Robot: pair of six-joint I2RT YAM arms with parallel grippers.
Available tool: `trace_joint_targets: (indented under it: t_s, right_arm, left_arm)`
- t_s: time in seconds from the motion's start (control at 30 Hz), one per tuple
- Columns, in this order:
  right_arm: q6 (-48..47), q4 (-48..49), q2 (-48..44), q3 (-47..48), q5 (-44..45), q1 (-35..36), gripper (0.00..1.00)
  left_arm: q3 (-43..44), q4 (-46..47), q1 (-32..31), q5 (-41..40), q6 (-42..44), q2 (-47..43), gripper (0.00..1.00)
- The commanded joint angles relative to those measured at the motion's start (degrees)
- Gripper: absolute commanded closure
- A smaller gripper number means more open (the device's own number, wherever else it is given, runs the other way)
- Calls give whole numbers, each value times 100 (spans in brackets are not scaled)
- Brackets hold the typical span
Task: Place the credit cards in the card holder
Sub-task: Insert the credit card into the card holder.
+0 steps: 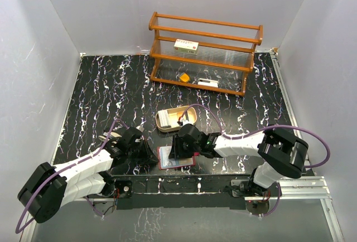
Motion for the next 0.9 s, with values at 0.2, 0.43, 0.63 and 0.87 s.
trace_joint_targets:
  t_s: [0.2,0.43,0.63,0.87]
  right_arm:
    - [-237,-420,-290,375,308,95,62]
    - [-506,-1006,-538,851,741,84,53]
    - [-836,-1437,-402,1575,1140,-90,47]
    - [-1198,-1789,-48,2428,1536,-506,39]
  left_arm:
    - [66,-479,10,-205,90,-34,93]
    - [311,-947,9,-413,112,-317,66]
    - [584,-1418,13,-760,237,-660,51]
    - [921,-1900,11,-1069,422,-1046,24]
